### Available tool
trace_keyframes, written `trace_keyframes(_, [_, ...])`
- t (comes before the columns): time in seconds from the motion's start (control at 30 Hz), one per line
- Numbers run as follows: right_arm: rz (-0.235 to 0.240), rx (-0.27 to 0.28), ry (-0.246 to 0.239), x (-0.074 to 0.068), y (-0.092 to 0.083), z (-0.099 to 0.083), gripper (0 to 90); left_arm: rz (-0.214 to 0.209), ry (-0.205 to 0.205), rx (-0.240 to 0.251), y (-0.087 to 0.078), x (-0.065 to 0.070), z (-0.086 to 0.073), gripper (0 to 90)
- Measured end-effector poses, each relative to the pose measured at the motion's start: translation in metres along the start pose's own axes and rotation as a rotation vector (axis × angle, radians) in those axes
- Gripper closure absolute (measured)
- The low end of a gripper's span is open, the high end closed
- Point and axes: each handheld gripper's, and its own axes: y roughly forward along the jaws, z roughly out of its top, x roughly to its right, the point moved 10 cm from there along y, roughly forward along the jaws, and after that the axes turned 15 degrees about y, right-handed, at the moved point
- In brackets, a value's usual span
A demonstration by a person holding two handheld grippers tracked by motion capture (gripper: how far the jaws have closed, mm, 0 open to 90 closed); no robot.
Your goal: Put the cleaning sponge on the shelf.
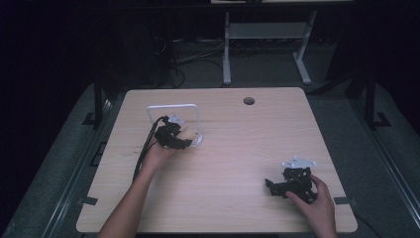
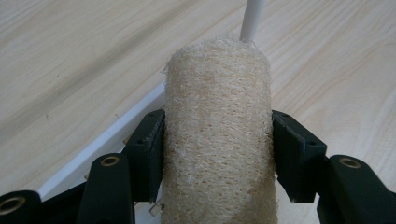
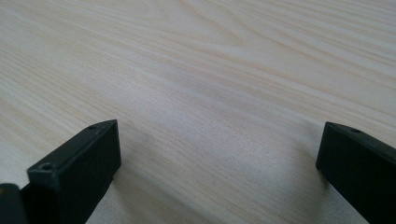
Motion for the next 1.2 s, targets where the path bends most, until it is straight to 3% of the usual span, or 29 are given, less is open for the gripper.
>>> trace_keyframes(0.6, [0.0,0.0,0.0,0.0,0.0,0.0,0.0,0.021,-0.002,-0.03,0.016,-0.003,-0.001,41.1])
trace_keyframes(1.2, [0.0,0.0,0.0,0.0,0.0,0.0,0.0,0.039,-0.007,-0.031,0.012,-0.006,-0.001,32.3])
